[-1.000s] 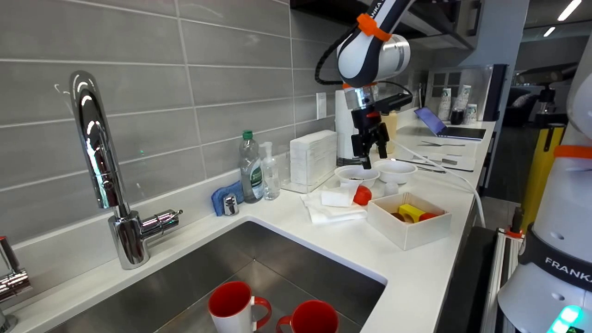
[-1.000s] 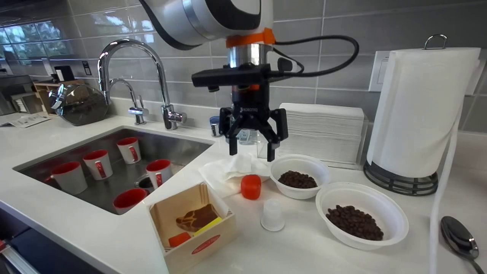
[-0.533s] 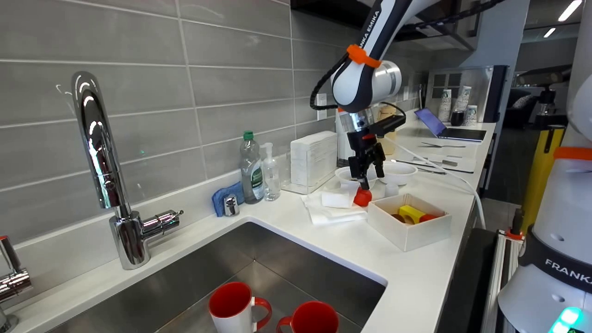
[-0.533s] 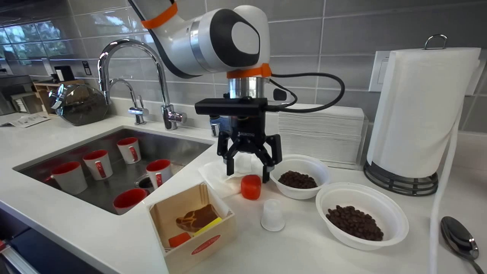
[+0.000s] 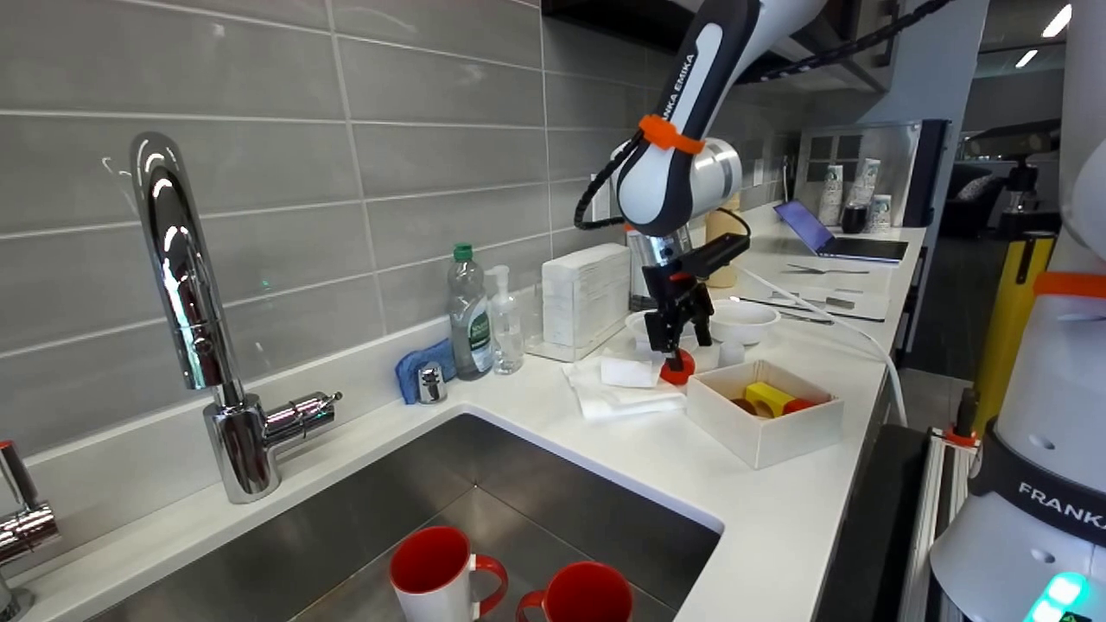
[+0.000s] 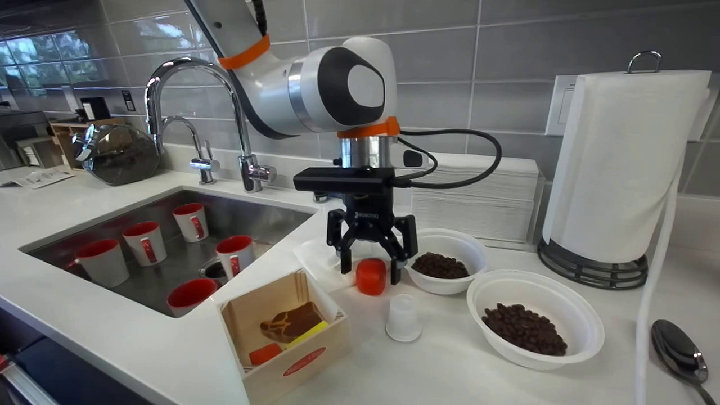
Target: Pick up the orange ball and small white cup, put them in the wooden box, pour the contents of the left plate into the right plate
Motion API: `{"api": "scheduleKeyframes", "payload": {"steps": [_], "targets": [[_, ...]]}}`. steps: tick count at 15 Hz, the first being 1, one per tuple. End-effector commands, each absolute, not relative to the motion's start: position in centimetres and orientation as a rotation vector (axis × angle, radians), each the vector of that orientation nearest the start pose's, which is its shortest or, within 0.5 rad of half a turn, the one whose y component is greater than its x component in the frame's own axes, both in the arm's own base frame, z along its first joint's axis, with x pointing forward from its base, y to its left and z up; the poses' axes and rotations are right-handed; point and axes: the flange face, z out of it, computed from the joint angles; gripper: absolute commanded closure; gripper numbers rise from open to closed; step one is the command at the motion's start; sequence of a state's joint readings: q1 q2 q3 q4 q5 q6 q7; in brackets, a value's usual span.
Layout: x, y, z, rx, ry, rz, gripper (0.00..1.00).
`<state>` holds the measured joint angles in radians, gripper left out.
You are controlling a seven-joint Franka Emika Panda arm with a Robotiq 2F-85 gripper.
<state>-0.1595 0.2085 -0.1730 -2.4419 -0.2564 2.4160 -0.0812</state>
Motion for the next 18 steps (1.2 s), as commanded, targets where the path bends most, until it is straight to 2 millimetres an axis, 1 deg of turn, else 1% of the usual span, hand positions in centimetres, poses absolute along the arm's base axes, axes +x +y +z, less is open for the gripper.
{"api": "scheduleKeyframes", "payload": {"steps": [1, 2, 3, 4, 5, 7, 8, 9, 10, 11, 13, 14, 15, 17, 18], "targets": [[43.4, -16.3, 18.8, -3.266, 0.113, 0.416, 0.36], [43.4, -16.5, 18.5, -3.267, 0.135, 0.402, 0.44], [43.3, -16.6, 18.4, -3.270, 0.157, 0.386, 0.55], [43.3, -16.7, 18.3, -3.274, 0.188, 0.362, 0.62], [43.5, -16.9, 18.3, -3.280, 0.222, 0.332, 0.71], [43.8, -17.2, 18.1, -3.286, 0.281, 0.288, 0.87], [44.0, -17.3, 18.2, -3.290, 0.302, 0.270, 0.96], [44.1, -17.3, 18.3, -3.292, 0.320, 0.257, 1.00], [44.3, -17.1, 18.5, -3.294, 0.328, 0.242, 1.00], [44.5, -16.9, 18.7, -3.295, 0.336, 0.230, 0.96], [44.7, -16.4, 19.0, -3.298, 0.334, 0.222, 1.00], [44.8, -16.0, 19.2, -3.294, 0.327, 0.229, 0.97], [44.9, -15.5, 19.5, -3.283, 0.314, 0.237, 0.99], [44.7, -14.4, 20.3, -3.267, 0.273, 0.251, 0.98], [44.6, -13.8, 21.1, -3.270, 0.274, 0.240, 0.98]]}}
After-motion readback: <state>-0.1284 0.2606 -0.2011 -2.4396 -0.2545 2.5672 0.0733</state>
